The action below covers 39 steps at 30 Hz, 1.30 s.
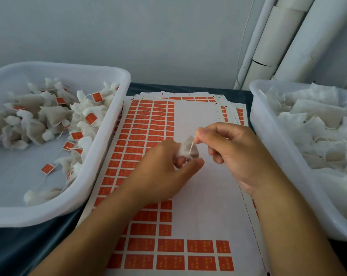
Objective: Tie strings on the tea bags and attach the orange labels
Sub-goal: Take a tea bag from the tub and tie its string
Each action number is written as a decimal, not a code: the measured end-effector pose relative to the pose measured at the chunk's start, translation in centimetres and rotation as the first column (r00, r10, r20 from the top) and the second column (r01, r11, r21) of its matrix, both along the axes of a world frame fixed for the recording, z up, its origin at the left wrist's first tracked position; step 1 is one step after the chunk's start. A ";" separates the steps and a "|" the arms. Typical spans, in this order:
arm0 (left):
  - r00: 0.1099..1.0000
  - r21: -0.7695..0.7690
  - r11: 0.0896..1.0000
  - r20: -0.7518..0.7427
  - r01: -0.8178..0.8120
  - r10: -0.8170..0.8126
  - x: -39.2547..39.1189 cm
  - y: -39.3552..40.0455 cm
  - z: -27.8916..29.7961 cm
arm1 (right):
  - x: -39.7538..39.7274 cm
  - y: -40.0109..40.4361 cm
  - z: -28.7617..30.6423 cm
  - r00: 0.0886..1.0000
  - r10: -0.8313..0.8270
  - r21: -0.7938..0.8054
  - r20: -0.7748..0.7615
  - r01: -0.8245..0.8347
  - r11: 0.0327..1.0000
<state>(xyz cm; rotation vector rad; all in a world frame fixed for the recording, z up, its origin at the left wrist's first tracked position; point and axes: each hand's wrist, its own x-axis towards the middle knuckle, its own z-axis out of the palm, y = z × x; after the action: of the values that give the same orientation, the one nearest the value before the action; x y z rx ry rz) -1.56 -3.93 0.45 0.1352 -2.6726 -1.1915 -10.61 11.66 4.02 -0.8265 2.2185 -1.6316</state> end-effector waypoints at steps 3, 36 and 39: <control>0.998 -0.136 0.990 -0.044 0.032 -0.038 0.1 0.4 0.2 | 0.2 -0.1 0.0 0.999 0.039 0.005 -0.033 -0.039 0.999; 0.920 0.390 0.850 0.309 -0.354 0.242 -0.1 -1.3 1.4 | 0.6 -0.6 -1.1 0.864 0.280 0.214 -0.419 -0.205 0.955; 0.894 0.386 0.826 0.347 -0.410 0.282 -0.1 -1.3 1.5 | 0.6 -0.7 -1.5 0.835 0.275 0.266 -0.476 -0.161 0.950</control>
<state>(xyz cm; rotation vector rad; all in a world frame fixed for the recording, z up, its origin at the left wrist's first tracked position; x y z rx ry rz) -1.70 -5.20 1.94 0.8900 -2.3647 -1.7375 -9.97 10.91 2.49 -1.5274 2.4534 -1.1242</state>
